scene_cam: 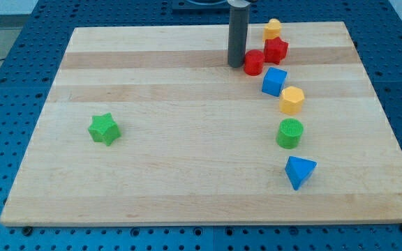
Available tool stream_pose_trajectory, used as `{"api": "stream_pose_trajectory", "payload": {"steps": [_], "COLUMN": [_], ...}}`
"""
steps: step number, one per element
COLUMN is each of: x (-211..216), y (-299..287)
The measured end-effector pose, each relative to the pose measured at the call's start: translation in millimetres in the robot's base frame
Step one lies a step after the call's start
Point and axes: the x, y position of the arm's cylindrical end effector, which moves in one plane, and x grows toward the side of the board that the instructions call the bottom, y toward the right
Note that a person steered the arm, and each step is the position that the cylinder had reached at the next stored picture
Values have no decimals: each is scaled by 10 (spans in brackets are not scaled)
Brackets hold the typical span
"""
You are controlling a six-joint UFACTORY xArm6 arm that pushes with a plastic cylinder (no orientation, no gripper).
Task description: Move green star on top left to green circle
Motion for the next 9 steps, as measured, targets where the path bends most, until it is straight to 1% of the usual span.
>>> {"api": "stream_pose_trajectory", "payload": {"steps": [1,2,3,4,5,6,7,8,9], "x": [159,174,67,18,49,614,1306,1431,1909], "y": [209,422,436,-306,-1327,-2308,-2882,-2898,-2558]}}
